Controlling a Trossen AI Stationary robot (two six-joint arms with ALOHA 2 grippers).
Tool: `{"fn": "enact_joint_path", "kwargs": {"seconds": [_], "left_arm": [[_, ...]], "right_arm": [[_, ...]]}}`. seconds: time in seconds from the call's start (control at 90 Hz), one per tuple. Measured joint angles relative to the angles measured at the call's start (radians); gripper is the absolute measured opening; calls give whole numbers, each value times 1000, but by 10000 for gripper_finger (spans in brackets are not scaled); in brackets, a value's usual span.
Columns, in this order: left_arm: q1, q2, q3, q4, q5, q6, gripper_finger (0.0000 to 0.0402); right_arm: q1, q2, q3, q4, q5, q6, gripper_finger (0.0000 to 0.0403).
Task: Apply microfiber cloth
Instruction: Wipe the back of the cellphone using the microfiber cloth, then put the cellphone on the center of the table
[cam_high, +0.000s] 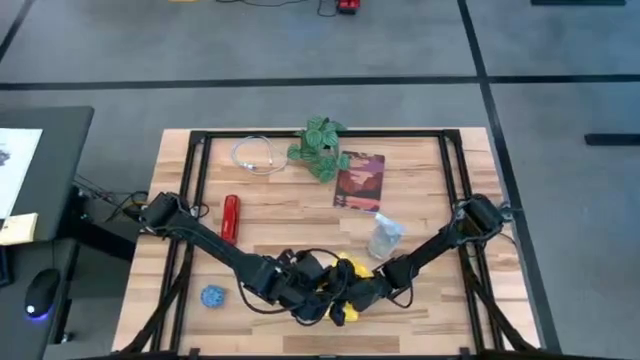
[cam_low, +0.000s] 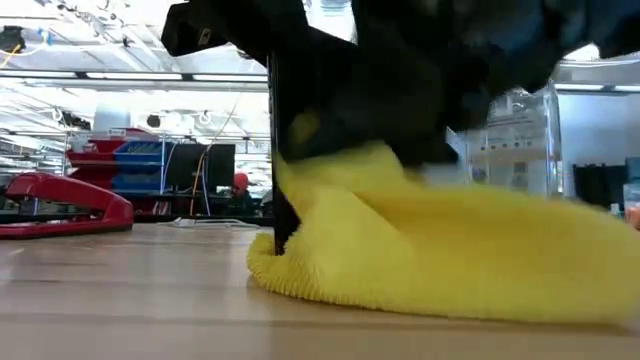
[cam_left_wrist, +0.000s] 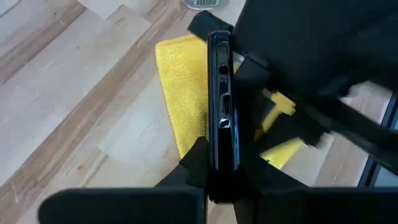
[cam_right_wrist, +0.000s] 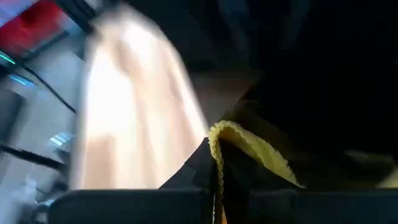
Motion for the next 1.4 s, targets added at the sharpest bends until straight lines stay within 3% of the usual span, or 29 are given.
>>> {"fn": "enact_joint_path", "kwargs": {"seconds": [0.211,0.444,0.633,0.833,0.933,1.078,1.156,1.3,1.4], "left_arm": [[-1,-17,1,-6,15,14,11],[-2,-161,1,-30,10,28,11],[0,-306,1,-32,8,76,11],[-2,-417,2,-35,8,93,11],[-11,-444,2,-59,23,94,11],[-8,-447,2,-81,251,136,11],[2,-430,2,-126,319,170,11],[35,-388,2,-362,288,243,11],[45,-358,2,-395,235,439,11]], "right_arm": [[63,-39,-4,-101,-37,101,0],[206,-129,-3,-337,-68,245,14],[253,-205,-4,-387,-66,261,97],[258,-321,-3,-440,-56,138,206],[248,-392,-3,-534,-50,109,234],[233,-518,-3,-679,-35,118,232],[226,-572,-3,-706,21,111,222],[212,-622,-3,-681,118,109,204],[197,-621,-3,-616,116,101,195]]}}
